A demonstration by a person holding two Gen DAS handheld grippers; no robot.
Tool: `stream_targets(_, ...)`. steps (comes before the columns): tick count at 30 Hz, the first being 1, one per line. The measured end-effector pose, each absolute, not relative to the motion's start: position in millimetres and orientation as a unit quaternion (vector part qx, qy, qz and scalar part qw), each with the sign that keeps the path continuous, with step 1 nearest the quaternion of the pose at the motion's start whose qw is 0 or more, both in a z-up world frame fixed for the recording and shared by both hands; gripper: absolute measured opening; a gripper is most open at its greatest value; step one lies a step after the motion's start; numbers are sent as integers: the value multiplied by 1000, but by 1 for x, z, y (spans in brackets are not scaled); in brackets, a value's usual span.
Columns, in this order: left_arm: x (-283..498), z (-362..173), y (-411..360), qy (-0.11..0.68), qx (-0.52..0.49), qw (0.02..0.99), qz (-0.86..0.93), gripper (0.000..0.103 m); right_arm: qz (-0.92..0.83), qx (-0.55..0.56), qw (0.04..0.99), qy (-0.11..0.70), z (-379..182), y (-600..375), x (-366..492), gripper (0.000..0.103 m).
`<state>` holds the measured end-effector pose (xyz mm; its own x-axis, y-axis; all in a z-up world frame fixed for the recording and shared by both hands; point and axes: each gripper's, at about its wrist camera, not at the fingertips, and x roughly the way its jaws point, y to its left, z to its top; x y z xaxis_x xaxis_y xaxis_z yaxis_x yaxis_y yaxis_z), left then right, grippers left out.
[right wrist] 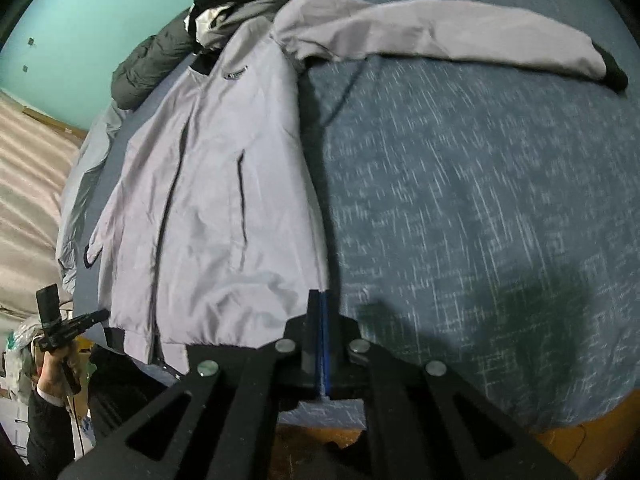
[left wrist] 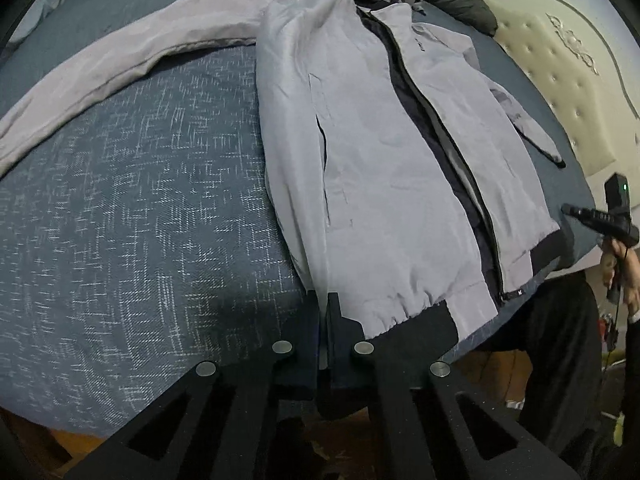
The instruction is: Fold clothes
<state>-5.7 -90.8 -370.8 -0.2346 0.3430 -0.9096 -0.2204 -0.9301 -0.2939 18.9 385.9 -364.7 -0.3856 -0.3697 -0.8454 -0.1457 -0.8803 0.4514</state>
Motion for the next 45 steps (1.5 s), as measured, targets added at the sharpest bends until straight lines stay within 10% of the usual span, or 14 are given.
stream_targets(6,-10,-370,-98,-69,-589,169,787,13,-795,551,76,-241,-365,393,11,1)
stream_targets(10,-18,-351,-108,-91,-557,157,810,50,-797,532,67,-278,-361,420,6,2)
stream_targets(16,-44,-327,-109,-98,-511,138,843,51,-811,491,9,-318,-340,488,-3,39)
stream_targets(22,-73,-324,-101,-104,-488,120,858,53,-816,441,-66,-368,-333,572,0,52)
stream_targets(45,-123,-348,-64,-95,-489,97,862,53,-804,365,-137,-448,-381,724,-33,64)
